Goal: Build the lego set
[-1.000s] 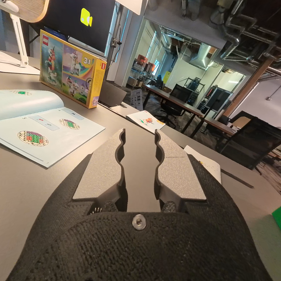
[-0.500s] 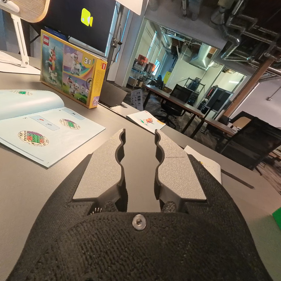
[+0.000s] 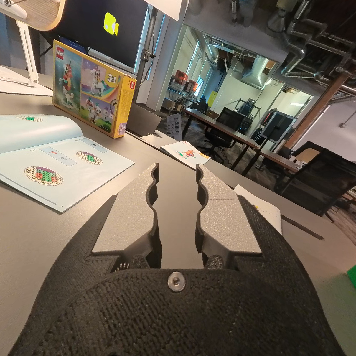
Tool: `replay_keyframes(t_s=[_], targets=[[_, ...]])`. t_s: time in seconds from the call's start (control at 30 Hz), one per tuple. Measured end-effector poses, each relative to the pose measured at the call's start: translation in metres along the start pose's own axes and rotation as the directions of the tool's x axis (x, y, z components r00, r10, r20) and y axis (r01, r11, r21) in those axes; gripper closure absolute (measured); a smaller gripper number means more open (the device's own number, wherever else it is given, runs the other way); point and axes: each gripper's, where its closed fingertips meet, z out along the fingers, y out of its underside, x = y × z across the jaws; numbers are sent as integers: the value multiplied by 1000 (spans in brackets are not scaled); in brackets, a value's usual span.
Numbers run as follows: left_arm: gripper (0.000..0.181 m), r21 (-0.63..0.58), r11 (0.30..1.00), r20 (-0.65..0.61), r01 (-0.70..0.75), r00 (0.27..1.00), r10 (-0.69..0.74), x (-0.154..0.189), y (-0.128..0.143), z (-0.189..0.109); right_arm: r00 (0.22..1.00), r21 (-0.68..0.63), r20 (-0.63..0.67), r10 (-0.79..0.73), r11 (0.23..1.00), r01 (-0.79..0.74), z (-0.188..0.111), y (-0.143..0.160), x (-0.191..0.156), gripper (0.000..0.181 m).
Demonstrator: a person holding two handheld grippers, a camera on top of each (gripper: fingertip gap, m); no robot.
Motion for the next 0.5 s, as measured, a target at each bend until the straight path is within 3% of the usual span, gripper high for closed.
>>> replay_keyframes(t_s=[0.2,0.5], targets=[[163,10,1000,-51,-7,999,7,5,-2,3,1000,0,1,-1,1000,1,0,0,0,144],[160,-26,999,1,-18,1000,18,-8,2,5,1000,0,2,-1,1000,1,0,0,0,145]])
